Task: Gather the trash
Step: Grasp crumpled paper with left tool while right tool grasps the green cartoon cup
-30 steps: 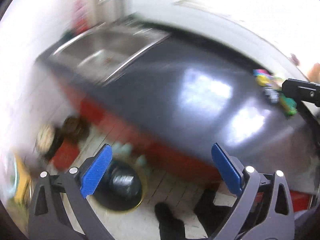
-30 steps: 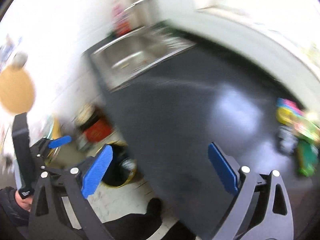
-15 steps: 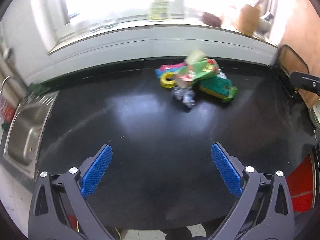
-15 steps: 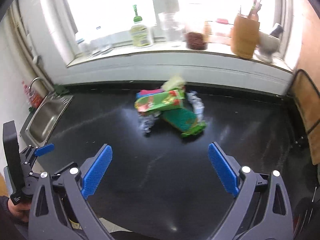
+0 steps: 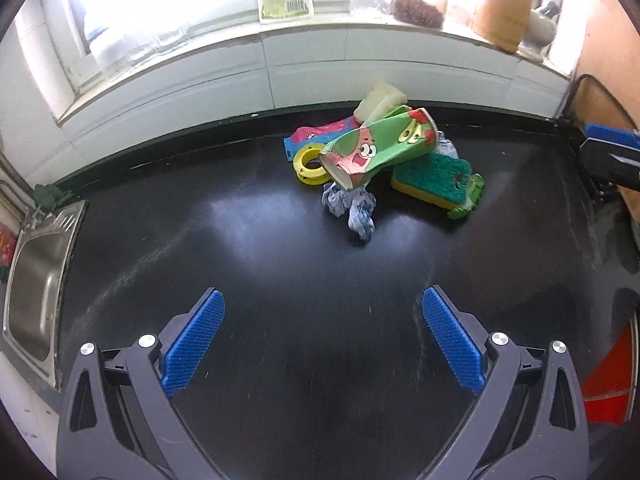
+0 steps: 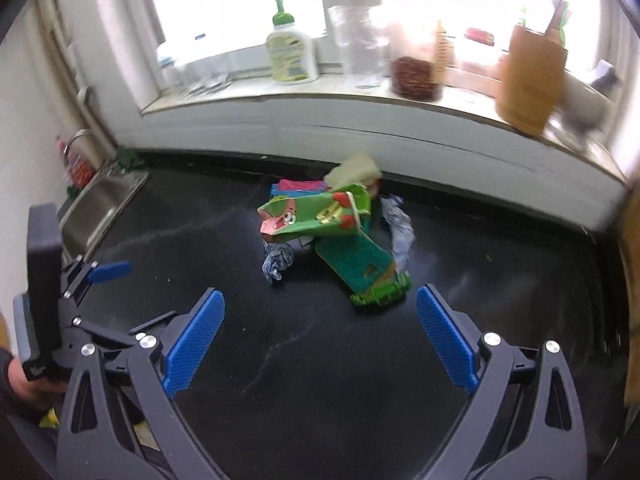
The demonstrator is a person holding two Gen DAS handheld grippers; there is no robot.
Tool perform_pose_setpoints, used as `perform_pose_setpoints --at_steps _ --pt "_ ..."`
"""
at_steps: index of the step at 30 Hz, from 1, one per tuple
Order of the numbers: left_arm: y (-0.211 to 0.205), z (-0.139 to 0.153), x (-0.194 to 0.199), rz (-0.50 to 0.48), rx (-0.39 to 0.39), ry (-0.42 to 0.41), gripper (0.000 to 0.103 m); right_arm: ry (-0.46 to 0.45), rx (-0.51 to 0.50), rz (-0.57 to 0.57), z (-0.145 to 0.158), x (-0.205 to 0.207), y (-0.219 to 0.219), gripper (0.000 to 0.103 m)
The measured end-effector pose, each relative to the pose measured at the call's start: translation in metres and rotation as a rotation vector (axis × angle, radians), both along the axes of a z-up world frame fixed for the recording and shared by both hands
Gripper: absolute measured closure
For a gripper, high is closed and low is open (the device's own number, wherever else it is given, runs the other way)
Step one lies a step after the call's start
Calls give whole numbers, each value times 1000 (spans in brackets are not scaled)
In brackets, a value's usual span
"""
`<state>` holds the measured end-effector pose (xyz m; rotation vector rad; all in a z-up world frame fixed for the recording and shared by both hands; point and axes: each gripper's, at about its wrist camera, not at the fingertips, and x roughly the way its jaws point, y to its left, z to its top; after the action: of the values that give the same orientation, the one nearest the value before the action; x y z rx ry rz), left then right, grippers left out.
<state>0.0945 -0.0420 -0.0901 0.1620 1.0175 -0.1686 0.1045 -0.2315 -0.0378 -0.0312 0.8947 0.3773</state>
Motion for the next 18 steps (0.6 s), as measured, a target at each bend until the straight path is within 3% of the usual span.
perform_pose_setpoints --at_steps 9,13,18 --pt "-24 -63 70 25 -4 33 7 73 -16 203 -55 111 22 10" --pt "-29 -90 94 65 -56 47 8 148 -5 253 -84 156 31 19" --pt "-37 -110 112 71 -70 89 25 217 -5 301 -109 182 39 29"
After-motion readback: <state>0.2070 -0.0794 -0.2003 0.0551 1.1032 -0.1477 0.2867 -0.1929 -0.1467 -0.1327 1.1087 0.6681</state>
